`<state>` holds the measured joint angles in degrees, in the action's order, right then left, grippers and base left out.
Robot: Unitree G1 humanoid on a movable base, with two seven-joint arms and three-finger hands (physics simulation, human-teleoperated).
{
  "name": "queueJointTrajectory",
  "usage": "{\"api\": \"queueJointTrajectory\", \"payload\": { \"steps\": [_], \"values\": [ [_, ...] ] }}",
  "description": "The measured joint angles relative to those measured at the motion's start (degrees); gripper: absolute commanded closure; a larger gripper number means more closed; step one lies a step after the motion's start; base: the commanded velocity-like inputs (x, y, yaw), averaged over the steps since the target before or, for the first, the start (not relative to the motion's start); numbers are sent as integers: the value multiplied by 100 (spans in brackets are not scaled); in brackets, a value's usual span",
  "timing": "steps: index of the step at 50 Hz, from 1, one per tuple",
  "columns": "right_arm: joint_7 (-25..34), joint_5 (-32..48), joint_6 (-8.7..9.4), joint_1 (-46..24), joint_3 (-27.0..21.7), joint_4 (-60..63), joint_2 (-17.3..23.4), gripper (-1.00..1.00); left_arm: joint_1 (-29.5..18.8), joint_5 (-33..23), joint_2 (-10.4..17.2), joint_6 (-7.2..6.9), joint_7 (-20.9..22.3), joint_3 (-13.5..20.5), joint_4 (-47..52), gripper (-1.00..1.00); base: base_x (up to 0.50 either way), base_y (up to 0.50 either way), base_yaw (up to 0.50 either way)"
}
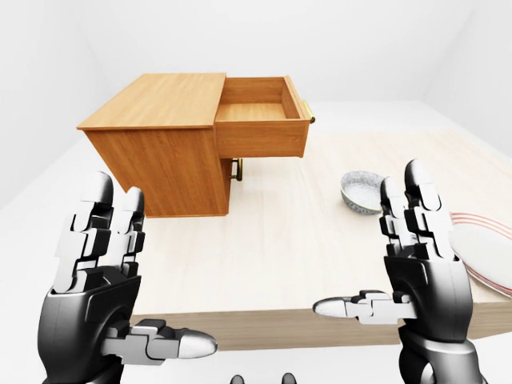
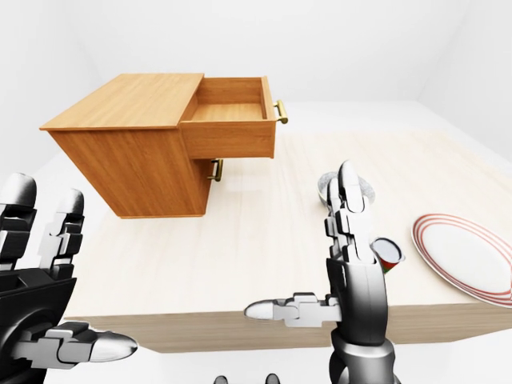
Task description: Put the ketchup in the top drawer of the cabinet.
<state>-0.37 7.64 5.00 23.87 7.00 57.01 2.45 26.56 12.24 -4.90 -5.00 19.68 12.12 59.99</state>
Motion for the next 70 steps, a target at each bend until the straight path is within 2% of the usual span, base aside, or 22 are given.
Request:
{"api": "queueJointTrajectory", "payload": {
  "steps": [29,70],
  "values": [
    [80,-185,0,14,-70,-31,-3,-100,-19,23,-22,0,37,44,1,-100,49,2,0],
    [101,-500,0,159,-222,42,-80,-100,-37,38,-22,0,55,66,1,-100,0,3,0]
  ]
}}
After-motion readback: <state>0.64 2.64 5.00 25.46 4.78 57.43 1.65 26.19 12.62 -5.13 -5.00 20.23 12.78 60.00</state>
